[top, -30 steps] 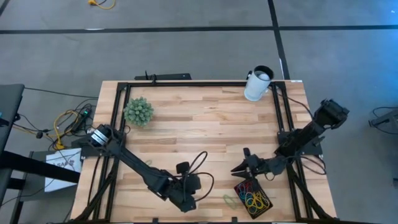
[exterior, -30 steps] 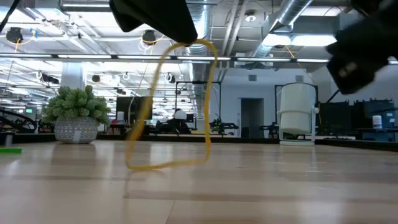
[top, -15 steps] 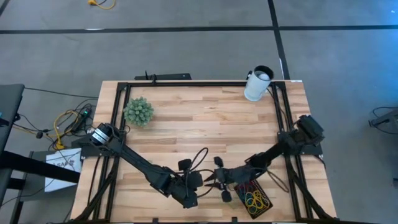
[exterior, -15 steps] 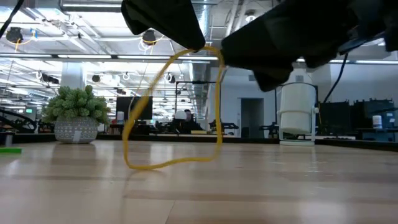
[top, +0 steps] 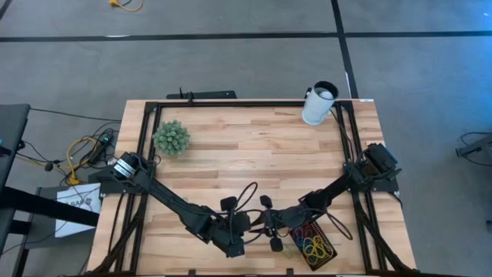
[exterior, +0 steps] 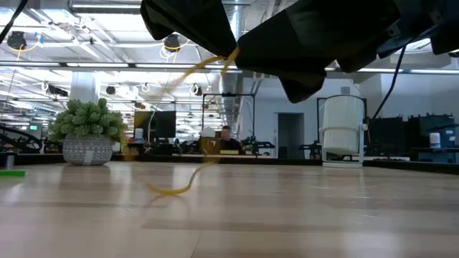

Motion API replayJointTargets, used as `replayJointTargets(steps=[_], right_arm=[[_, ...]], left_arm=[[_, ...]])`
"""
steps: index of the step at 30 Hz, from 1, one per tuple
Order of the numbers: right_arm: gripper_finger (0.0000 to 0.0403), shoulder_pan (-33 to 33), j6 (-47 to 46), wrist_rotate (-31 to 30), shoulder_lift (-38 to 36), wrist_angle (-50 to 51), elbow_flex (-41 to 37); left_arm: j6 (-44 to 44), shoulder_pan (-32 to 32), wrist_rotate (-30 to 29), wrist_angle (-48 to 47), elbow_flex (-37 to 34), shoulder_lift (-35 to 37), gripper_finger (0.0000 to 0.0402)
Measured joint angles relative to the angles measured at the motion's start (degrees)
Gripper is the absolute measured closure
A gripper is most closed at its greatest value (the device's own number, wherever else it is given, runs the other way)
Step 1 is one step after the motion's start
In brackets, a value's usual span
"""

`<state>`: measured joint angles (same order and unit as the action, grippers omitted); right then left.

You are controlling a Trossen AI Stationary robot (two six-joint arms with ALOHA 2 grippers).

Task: Pick and place rubber bands into bin
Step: Put the yellow rubber band into the black basket

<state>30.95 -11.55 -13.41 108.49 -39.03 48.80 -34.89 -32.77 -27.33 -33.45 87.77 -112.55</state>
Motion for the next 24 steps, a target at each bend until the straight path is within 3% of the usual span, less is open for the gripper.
replayJointTargets(steps=[18, 24], right_arm=[[0.0334, -1.1, -3.5, -0.2, 0.0, 1.5, 0.0], [0.0382, -1.1, -3.5, -0.2, 0.0, 2.0, 0.0]], left_arm=[[1.2, 0.0, 0.1, 3.1, 0.1, 0.0, 0.0401], [1.4, 0.0, 0.1, 3.0, 0.1, 0.0, 0.0401]])
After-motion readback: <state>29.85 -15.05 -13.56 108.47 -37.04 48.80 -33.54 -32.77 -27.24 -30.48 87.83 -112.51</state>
